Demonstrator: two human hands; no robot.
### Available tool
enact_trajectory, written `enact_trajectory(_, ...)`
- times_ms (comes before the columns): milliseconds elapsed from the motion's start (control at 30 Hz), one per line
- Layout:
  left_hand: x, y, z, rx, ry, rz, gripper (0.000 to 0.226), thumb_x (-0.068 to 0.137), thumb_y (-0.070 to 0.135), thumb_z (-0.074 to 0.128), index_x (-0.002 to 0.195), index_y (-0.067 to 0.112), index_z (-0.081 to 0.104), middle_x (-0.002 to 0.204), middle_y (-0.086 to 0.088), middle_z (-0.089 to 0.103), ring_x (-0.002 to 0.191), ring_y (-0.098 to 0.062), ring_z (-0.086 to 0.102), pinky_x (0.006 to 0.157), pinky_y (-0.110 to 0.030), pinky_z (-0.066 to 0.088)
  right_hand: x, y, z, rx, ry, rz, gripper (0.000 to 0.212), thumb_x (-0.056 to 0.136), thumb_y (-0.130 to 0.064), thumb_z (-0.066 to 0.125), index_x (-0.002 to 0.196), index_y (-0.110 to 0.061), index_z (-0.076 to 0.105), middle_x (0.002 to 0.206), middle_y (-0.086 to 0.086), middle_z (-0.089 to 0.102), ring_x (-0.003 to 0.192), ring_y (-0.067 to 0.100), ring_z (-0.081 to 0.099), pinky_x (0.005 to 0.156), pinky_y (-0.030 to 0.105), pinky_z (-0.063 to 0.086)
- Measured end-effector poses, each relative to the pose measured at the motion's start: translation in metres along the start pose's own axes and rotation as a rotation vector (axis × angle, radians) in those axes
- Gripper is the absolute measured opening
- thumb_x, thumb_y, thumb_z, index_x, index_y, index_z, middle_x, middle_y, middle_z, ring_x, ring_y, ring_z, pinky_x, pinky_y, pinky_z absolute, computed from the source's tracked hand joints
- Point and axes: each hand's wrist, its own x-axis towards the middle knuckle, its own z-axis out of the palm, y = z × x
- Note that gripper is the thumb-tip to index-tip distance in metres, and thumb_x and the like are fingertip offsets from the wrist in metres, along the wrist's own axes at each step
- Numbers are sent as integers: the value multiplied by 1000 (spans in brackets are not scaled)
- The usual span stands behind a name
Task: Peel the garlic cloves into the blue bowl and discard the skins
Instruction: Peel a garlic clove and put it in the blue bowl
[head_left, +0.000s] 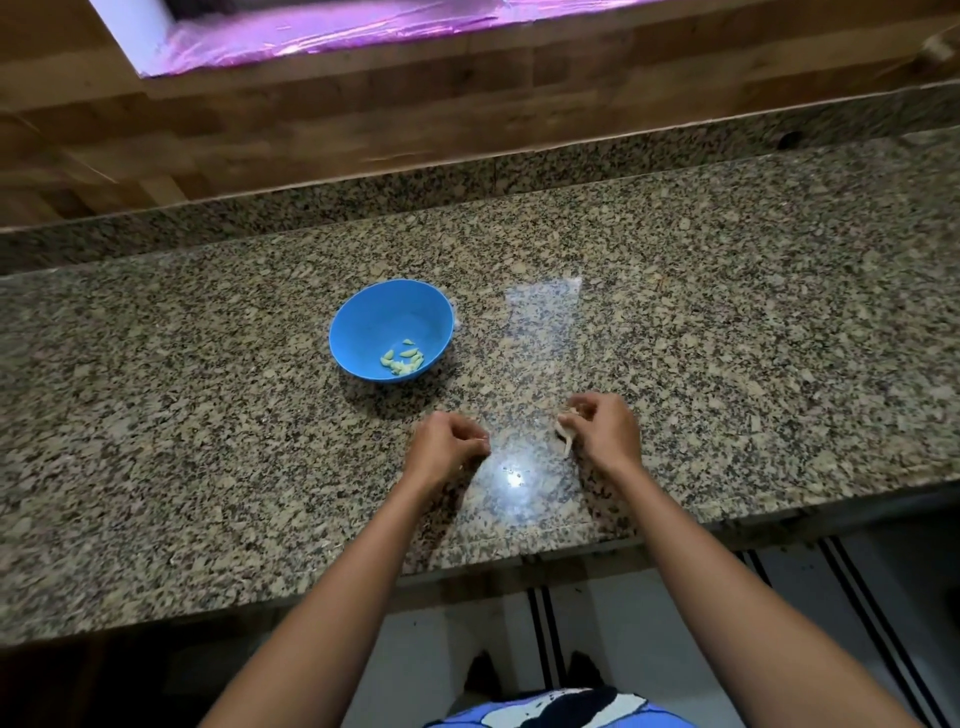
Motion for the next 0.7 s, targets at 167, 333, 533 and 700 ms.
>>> enact_trajectory(167, 9, 10, -1, 14, -46, -74, 8, 76, 8, 77, 83, 5, 74, 80, -4, 74, 60, -2, 66, 59, -16, 51, -30, -24, 17, -39, 168, -354, 42, 92, -21, 54, 133, -17, 46, 124, 3, 55, 103, 13, 55, 85, 20, 44)
enact_trajectory(333, 3, 22, 9, 365, 15, 72, 1, 82, 10, 70, 82, 9, 70, 80, -2, 69, 75, -12, 64, 75, -32, 54, -46, -21, 47, 31, -81, -291, 35, 94, -15, 52, 129, -15, 51, 113, 4, 65, 91, 14, 64, 80, 28, 55)
enact_trajectory(533, -9, 30, 18, 669, 117, 192, 11, 90, 3, 56, 90, 4, 67, 89, -9, 68, 77, -19, 61, 68, -31, 51, -38, -21, 40, 20, -175, -261, 27, 94, -13, 53, 119, -10, 61, 115, 5, 66, 103, 17, 61, 94, 32, 49)
enact_trajectory(700, -22, 28, 20, 591, 33, 248, 14, 96, 7, 48, 96, 1, 60, 92, -10, 64, 77, -20, 59, 73, -28, 52, -39, -28, 33, -36, -232, -270, 40, 94, 0, 43, 130, -15, 51, 123, 6, 61, 100, 18, 62, 86, 34, 53)
